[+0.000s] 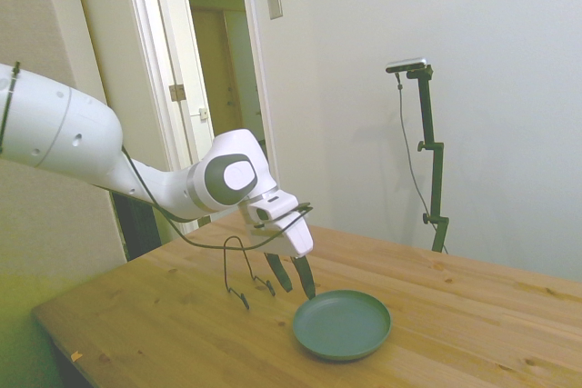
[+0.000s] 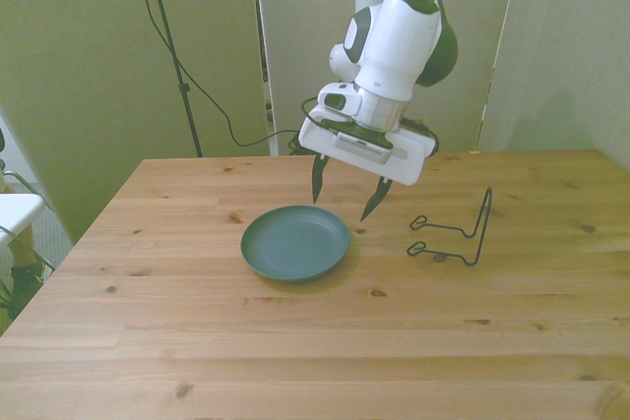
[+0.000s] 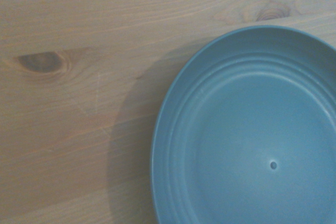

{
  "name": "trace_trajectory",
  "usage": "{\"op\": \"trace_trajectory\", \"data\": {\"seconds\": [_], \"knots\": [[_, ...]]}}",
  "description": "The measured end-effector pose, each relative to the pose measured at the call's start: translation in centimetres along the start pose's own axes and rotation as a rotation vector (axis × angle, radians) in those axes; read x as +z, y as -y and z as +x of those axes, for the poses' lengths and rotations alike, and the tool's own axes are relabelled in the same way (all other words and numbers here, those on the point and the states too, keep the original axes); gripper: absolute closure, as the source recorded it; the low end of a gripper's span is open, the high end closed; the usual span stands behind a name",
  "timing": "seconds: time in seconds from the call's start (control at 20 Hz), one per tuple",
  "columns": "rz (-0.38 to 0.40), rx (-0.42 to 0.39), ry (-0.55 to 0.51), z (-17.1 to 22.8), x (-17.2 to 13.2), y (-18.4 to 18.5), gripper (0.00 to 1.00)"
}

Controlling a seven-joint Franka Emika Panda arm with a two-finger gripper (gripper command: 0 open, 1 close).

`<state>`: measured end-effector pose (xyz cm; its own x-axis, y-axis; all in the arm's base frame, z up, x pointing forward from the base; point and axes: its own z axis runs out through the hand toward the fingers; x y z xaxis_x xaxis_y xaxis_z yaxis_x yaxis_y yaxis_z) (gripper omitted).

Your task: Load the plate

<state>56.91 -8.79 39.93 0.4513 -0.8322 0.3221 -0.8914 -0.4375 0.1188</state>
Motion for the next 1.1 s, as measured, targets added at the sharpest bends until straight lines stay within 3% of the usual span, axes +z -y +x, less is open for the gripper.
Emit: {"op": "trace_trajectory", "data": {"seconds": [0.35, 0.9, 0.95, 1.1], "knots": [[-0.043, 0.005, -0.002, -0.5, 1.3, 3.5, 0.0], [-0.092, 0.019, 0.006, 0.6, 4.5, 3.9, 0.0], [-0.093, 0.019, 0.006, 0.6, 4.6, 3.9, 1.0], [-0.094, 0.017, 0.005, 0.6, 4.6, 4.0, 1.0]]}}
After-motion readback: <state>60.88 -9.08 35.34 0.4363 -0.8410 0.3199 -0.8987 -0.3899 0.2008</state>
